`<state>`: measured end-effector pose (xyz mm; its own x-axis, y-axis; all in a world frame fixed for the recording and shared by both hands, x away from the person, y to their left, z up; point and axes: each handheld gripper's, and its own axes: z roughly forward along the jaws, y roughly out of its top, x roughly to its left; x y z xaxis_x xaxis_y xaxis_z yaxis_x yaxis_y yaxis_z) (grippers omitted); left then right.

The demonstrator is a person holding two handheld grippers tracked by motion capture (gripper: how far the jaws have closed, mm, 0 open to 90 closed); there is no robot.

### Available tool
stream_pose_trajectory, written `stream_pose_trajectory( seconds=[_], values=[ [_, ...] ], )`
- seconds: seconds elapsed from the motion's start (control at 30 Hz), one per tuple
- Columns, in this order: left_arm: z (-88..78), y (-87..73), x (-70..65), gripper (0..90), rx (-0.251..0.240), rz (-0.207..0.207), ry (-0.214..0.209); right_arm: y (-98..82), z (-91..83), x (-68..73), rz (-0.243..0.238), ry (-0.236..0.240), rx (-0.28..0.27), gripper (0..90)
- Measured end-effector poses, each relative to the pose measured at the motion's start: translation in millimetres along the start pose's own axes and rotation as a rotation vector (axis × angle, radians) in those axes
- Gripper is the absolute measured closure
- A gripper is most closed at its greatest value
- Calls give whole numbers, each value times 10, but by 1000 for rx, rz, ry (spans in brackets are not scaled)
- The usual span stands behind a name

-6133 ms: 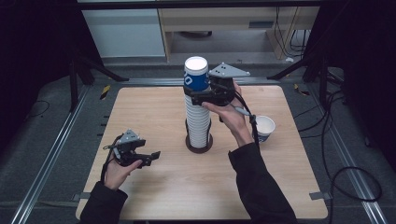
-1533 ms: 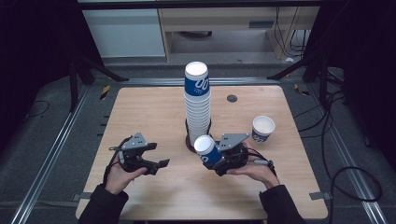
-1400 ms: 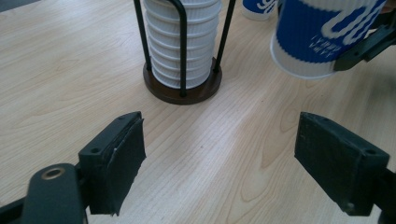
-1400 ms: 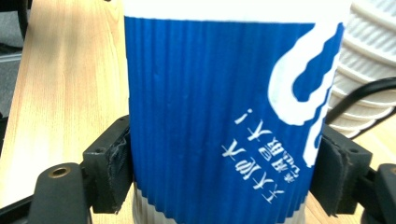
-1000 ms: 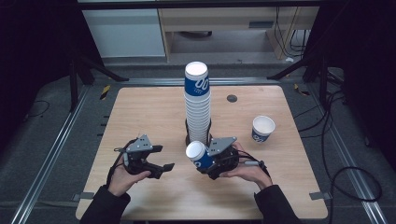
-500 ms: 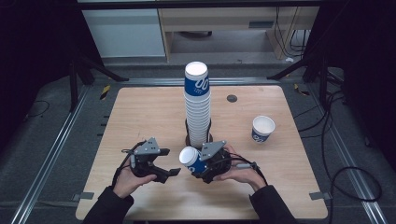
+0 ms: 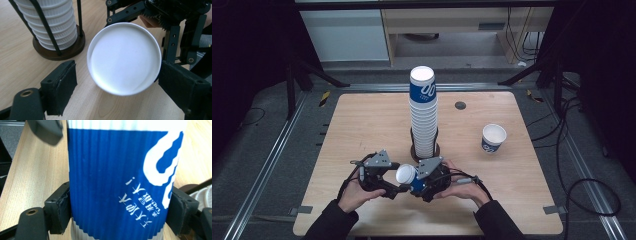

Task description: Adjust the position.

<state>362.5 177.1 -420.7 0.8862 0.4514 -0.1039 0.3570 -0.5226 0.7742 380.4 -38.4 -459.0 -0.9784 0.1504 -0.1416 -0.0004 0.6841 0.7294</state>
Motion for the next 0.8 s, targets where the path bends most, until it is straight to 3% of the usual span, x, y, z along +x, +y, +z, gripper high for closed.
stream_pose_trajectory(
  seconds=[0.4, 0.8],
  values=[
    [88, -8, -37, 214, 46, 20, -34, 15, 56, 53, -18, 24, -6, 208],
    [82, -9, -50, 261, 44, 15, -42, 16, 73, 64, -14, 34, -4, 180]
  ],
)
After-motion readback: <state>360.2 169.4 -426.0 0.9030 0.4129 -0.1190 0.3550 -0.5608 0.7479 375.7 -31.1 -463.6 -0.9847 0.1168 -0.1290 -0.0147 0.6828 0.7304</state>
